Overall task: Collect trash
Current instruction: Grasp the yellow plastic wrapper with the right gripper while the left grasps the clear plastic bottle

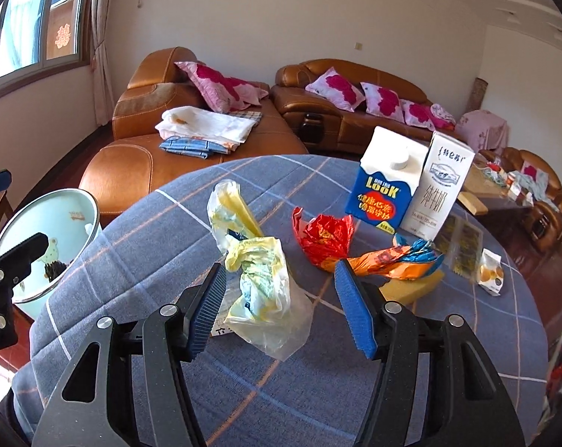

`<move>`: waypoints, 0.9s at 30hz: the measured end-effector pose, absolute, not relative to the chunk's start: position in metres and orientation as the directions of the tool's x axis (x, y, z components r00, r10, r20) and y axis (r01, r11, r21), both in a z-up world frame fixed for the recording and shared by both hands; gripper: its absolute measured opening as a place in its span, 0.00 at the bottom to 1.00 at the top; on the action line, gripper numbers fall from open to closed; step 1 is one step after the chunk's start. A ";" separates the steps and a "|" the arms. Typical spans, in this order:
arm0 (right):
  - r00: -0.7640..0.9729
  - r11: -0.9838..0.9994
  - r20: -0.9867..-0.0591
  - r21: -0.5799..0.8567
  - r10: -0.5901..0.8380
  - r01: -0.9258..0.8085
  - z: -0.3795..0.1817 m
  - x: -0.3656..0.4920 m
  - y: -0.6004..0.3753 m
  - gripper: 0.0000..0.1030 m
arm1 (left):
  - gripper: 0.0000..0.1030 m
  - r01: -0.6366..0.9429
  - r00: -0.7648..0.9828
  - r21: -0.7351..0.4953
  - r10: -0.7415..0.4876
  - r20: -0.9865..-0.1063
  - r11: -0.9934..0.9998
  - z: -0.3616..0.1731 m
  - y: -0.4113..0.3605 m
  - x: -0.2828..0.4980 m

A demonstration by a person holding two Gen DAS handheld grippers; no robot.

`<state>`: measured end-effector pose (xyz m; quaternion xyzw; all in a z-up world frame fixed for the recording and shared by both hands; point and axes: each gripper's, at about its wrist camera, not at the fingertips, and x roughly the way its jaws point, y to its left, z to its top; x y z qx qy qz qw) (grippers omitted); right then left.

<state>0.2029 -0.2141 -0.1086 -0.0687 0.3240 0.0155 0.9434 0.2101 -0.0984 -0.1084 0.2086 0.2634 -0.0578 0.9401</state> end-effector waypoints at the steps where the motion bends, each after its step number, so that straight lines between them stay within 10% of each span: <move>1: 0.772 0.992 -0.635 -0.093 0.006 -0.085 -0.112 0.206 -0.215 0.38 | 0.79 0.219 0.854 0.365 0.003 -0.520 0.905 -0.109 -0.100 0.210; 3: 0.748 0.994 -0.663 -0.062 0.028 -0.093 -0.115 0.210 -0.215 0.17 | 0.79 0.224 0.851 0.367 0.002 -0.525 0.903 -0.110 -0.103 0.211; 6: 0.766 0.993 -0.640 -0.042 0.056 -0.108 -0.108 0.199 -0.215 0.09 | 0.79 0.236 0.849 0.356 -0.014 -0.529 0.904 -0.108 -0.109 0.212; 27: 0.864 0.987 -0.482 -0.017 -0.148 0.159 -0.081 0.105 -0.308 0.08 | 0.78 0.506 0.691 0.303 -0.169 -0.703 0.808 -0.154 -0.233 0.245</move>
